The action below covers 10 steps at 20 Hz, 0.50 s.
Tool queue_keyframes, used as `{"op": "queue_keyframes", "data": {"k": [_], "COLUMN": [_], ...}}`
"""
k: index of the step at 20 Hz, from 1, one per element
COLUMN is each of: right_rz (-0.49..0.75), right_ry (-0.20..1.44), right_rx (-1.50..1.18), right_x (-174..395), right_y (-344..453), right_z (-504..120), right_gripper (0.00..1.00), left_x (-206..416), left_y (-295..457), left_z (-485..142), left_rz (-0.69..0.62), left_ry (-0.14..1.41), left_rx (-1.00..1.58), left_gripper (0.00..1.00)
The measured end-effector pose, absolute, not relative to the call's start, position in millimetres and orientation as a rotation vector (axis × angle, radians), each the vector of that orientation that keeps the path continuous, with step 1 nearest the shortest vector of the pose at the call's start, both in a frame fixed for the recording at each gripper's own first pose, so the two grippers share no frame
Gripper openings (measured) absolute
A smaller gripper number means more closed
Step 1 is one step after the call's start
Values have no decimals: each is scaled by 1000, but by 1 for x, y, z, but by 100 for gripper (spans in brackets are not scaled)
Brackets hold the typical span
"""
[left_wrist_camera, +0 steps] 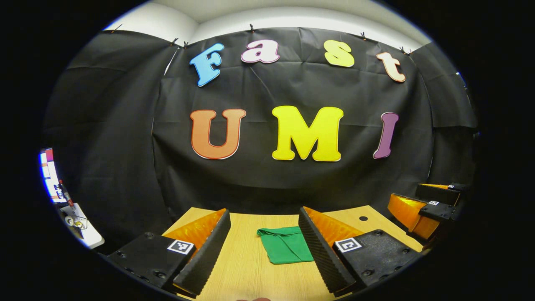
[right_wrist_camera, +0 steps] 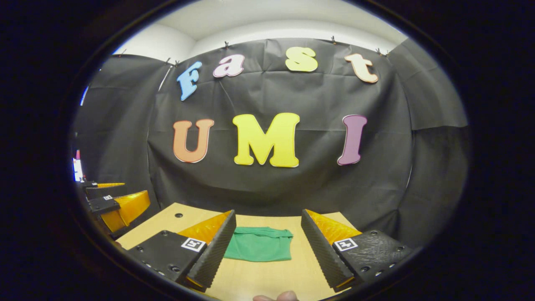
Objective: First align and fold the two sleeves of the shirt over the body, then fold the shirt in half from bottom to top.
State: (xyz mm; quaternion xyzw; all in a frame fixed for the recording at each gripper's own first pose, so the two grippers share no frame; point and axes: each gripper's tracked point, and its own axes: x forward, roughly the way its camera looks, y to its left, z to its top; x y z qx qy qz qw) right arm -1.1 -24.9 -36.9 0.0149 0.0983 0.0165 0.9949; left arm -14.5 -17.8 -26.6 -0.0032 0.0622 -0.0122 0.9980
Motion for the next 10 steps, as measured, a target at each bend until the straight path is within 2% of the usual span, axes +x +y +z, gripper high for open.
{"op": "queue_keyframes", "data": {"k": [10], "right_rz": [79], "right_ry": [176], "right_rx": [36], "right_x": [16], "right_y": [-8], "right_z": [-28], "right_gripper": [95], "left_x": [-3], "left_y": [-8], "left_z": [-24], "left_rz": [13], "left_ry": [123], "left_rx": [-26], "left_gripper": [100]}}
